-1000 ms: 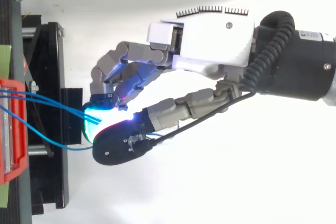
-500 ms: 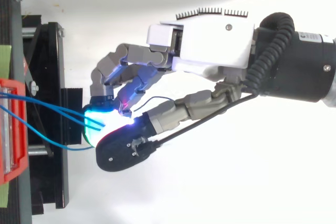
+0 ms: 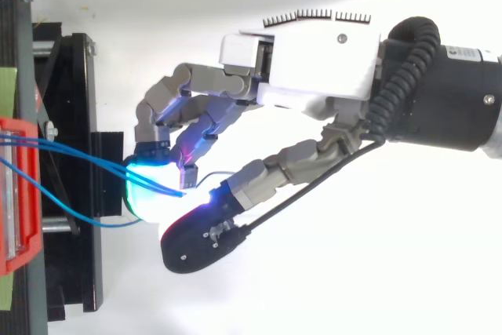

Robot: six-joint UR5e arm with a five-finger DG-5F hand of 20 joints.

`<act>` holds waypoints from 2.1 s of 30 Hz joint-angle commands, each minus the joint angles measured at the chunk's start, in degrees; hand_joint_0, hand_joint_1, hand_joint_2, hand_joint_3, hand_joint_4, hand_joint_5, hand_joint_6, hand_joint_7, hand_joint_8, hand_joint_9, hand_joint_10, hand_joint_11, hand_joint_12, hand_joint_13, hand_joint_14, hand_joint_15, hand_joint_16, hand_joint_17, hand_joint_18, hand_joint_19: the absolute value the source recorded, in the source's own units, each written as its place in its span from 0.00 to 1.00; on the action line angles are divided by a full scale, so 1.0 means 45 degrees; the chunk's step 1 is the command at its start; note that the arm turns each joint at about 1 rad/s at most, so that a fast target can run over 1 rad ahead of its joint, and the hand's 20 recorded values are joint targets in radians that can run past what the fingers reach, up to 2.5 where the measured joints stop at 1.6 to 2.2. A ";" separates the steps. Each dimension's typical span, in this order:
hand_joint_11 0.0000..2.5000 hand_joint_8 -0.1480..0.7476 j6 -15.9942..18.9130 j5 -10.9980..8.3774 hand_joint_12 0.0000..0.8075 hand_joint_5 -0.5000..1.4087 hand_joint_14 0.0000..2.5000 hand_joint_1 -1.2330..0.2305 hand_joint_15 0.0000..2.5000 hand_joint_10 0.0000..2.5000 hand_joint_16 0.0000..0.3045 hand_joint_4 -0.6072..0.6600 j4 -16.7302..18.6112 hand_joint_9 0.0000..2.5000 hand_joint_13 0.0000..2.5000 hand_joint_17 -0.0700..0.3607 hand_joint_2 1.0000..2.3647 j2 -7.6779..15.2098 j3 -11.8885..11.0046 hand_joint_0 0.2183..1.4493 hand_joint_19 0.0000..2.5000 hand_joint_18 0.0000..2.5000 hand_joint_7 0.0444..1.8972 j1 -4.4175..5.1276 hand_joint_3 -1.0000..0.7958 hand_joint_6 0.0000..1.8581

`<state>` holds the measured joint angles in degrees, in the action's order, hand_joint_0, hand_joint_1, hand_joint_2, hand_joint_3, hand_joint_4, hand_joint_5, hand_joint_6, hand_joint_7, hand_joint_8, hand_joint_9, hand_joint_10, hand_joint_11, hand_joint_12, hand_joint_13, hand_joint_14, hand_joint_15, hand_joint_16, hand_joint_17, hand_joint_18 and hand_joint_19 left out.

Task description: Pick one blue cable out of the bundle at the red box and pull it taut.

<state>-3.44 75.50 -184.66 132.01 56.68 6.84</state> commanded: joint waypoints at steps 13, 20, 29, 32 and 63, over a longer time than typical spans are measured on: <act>0.30 0.53 0.0003 0.0039 0.47 0.16 0.00 0.53 0.07 0.00 0.17 0.55 0.0000 0.37 0.15 0.43 0.00 0.0000 0.0003 0.28 0.05 0.13 0.47 0.0003 0.31 0.47; 0.31 0.53 0.0003 0.0000 0.47 0.16 0.00 0.44 0.07 0.01 0.16 0.55 0.0020 0.36 0.15 0.42 0.01 0.0000 0.0003 0.29 0.05 0.12 0.49 0.0003 0.43 0.48; 0.32 0.52 0.0003 0.0000 0.46 0.16 0.00 0.30 0.06 0.01 0.16 0.52 0.0000 0.35 0.16 0.42 0.01 0.0000 0.0003 0.35 0.03 0.15 0.47 0.0003 0.39 0.49; 0.32 0.51 0.0003 0.0000 0.46 0.16 0.00 0.28 0.06 0.01 0.16 0.50 0.0020 0.35 0.17 0.42 0.00 0.0000 0.0003 0.41 0.02 0.16 0.48 0.0003 0.31 0.49; 0.31 0.53 0.0003 0.0039 0.47 0.16 0.00 0.37 0.07 0.00 0.16 0.53 0.0000 0.35 0.17 0.42 0.01 0.0000 -0.0075 0.33 0.05 0.16 0.48 0.0003 0.38 0.48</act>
<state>-3.39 75.67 -184.62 132.01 56.35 6.85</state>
